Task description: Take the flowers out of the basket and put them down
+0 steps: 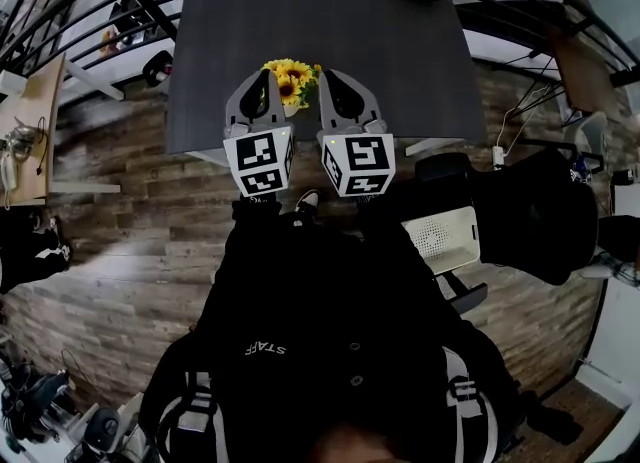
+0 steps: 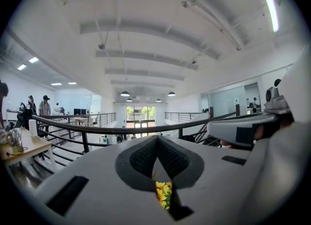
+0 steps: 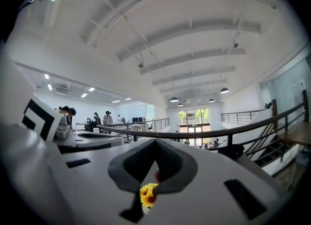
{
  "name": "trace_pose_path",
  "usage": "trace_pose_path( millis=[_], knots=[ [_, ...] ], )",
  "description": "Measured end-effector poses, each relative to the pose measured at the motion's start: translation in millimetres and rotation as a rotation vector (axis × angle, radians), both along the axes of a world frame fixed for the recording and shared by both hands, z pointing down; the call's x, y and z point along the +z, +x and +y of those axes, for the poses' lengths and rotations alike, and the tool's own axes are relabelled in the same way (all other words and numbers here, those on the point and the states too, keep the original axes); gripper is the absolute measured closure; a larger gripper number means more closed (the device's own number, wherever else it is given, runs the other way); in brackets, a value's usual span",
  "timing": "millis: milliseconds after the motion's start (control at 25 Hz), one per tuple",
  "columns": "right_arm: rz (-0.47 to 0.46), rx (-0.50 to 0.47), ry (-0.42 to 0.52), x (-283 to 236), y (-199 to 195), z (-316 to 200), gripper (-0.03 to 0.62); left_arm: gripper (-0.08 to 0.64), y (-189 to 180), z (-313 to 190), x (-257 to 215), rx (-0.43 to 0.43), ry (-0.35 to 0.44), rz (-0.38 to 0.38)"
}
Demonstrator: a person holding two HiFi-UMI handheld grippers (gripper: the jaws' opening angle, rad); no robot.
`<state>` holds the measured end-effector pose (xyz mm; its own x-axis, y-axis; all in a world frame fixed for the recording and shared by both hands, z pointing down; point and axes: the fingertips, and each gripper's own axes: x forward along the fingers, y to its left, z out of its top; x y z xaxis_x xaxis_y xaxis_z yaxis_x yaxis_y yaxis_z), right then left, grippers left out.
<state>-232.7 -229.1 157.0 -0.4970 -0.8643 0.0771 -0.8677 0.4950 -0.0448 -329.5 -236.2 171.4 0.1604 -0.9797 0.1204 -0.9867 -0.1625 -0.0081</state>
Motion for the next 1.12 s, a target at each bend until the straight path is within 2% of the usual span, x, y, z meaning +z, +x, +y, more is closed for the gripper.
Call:
trace_pose_path(
  millis=[280,800,1120],
  knots=[
    [0.002,-0.027,0.039,-20.5,3.1,2.6,0.580,0.558,17.1,3.1,-25.0,0.019,0.047,-0.025],
    [-0.008,-0.022,0.051,-28.4,13.3,4.4,0.580,0.558,34.9,5.0,-31.5,0.031,0.062,-0.033],
    [0.004,-0.016,0.051,-25.8,9.0,6.5,0.580,0.558,30.1,6.6,-28.0,0.032,0.054,-0.031]
  ],
)
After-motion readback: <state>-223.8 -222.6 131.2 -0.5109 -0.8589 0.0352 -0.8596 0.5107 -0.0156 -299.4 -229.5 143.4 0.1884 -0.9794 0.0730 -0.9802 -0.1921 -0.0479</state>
